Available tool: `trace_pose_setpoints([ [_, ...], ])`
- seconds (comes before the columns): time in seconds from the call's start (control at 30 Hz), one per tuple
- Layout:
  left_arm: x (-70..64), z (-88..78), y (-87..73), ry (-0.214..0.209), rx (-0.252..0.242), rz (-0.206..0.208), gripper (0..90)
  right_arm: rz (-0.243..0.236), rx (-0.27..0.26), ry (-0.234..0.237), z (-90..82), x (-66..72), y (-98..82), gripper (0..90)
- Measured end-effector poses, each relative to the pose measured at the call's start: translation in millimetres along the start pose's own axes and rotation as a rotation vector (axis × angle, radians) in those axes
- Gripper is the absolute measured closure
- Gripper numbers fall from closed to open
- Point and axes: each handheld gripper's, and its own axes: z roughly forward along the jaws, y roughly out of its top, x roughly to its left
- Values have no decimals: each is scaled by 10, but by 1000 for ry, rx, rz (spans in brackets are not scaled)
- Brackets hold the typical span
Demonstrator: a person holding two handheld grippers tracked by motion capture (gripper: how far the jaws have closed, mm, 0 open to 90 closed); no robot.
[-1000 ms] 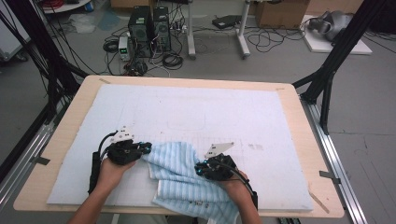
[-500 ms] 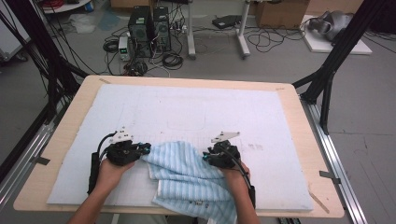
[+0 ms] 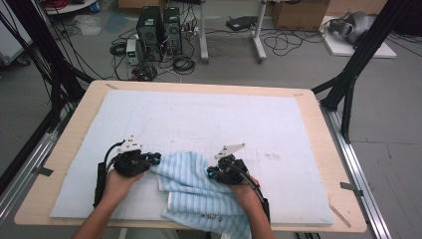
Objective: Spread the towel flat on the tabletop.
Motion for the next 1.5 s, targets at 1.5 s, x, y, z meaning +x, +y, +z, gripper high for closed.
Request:
trace_pose_setpoints([
  [1.5,-225,228,136,-42,112,45,850,13,-70,-142,-444,-58,-507,847],
])
